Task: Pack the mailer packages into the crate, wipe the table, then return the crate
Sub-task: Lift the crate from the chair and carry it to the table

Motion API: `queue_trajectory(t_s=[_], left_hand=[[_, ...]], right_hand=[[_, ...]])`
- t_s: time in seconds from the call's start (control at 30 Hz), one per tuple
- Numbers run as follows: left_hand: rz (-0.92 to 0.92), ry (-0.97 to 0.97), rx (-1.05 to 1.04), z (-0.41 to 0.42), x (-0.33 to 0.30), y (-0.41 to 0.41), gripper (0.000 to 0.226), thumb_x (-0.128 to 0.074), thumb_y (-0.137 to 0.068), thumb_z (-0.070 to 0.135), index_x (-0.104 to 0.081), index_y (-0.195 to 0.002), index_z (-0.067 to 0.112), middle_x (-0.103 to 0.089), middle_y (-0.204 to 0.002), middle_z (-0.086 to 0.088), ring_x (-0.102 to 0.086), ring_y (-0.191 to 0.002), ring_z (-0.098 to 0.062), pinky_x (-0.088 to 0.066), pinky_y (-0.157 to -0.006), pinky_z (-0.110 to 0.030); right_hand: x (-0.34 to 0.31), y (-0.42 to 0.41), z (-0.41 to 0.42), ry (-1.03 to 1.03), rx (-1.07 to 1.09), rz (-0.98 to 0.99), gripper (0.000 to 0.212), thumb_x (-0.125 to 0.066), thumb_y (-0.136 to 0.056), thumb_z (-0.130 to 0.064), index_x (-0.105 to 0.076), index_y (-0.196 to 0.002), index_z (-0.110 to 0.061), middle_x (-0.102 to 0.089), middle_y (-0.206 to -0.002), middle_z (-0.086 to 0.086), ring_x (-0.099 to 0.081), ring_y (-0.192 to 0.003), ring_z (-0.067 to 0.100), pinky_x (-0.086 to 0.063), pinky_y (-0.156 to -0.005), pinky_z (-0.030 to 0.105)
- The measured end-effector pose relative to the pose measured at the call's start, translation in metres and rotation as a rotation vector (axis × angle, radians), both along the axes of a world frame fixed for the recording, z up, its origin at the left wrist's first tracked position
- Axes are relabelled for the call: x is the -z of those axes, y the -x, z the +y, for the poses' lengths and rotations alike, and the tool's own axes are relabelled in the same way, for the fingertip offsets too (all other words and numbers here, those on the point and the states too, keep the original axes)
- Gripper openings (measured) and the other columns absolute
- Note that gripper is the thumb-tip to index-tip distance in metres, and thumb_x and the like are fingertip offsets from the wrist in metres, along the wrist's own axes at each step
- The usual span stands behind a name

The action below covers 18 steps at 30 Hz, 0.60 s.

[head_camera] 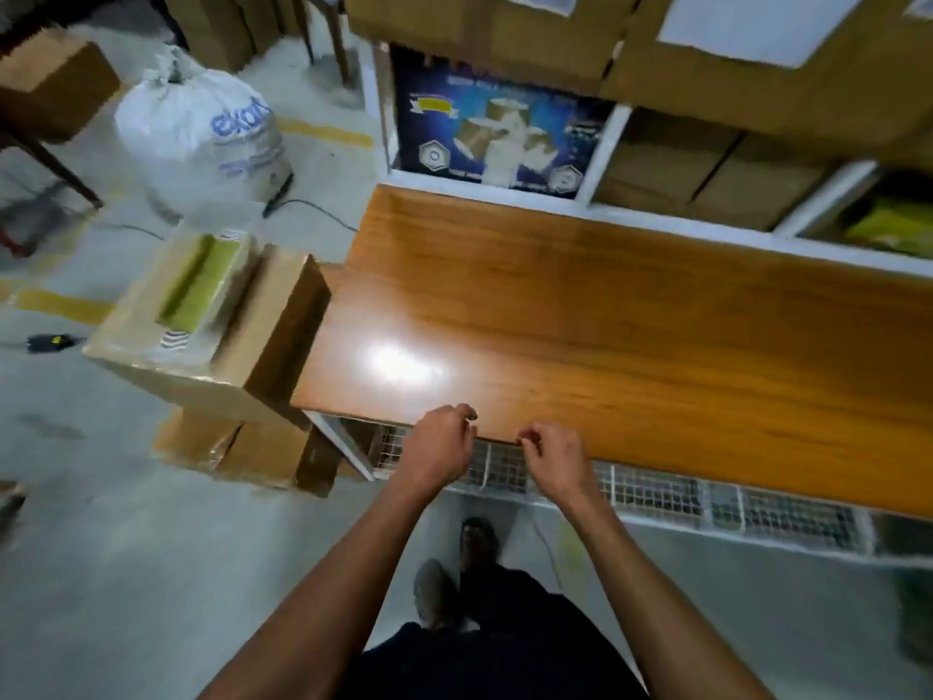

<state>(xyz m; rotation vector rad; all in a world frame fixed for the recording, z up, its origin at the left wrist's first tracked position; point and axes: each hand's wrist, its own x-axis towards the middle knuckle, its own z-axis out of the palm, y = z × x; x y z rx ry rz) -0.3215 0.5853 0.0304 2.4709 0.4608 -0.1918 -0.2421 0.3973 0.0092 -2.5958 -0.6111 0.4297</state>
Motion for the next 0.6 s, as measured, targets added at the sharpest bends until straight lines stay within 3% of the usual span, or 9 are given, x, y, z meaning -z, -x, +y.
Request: queue_trajectory(t_s=[0.2, 0.33, 0.47, 0.6], left_hand=[[0.051, -0.013, 0.383, -0.117, 0.01, -0.023, 0.026, -0.052, -0.103, 0.031, -0.065, -0.121, 0.017, -0.072, -0.11, -0.01, -0.069, -0.098, -0.033, -0.06, -0.082, -0.047], [0.024, 0.024, 0.56, -0.196, 0.008, -0.044, 0.03, -0.053, -0.101, 0.027, -0.07, -0.123, 0.017, -0.075, -0.108, -0.011, -0.071, -0.094, -0.034, -0.06, -0.079, -0.043], [0.05, 0.005, 0.761, -0.283, 0.01, -0.047, 0.013, -0.055, -0.098, 0.02, -0.067, -0.1, 0.013, -0.072, -0.095, -0.018, -0.068, -0.086, -0.04, -0.044, -0.067, -0.036], [0.094, -0.015, 0.888, -0.38, 0.015, -0.034, 0.023, -0.058, -0.096, 0.027, -0.074, -0.108, 0.016, -0.078, -0.111, -0.009, -0.072, -0.101, -0.033, -0.055, -0.08, -0.038]], right_hand=[[0.011, 0.047, -0.143, 0.008, 0.38, 0.056, 0.016, -0.066, -0.1, -0.016, -0.08, -0.107, -0.017, -0.078, -0.106, 0.004, -0.072, -0.096, 0.024, -0.059, -0.089, 0.041], [0.01, 0.079, -0.227, -0.04, 0.618, 0.056, 0.019, -0.062, -0.098, -0.01, -0.079, -0.104, -0.014, -0.076, -0.102, 0.007, -0.07, -0.095, 0.026, -0.057, -0.087, 0.037], [0.019, 0.121, -0.312, -0.068, 0.847, 0.066, 0.018, -0.062, -0.094, -0.009, -0.078, -0.099, -0.013, -0.077, -0.098, 0.008, -0.072, -0.092, 0.027, -0.058, -0.085, 0.035], [0.035, 0.167, -0.397, -0.059, 1.01, 0.098, 0.021, -0.059, -0.09, -0.009, -0.078, -0.094, -0.019, -0.077, -0.094, 0.009, -0.073, -0.088, 0.03, -0.057, -0.078, 0.032]])
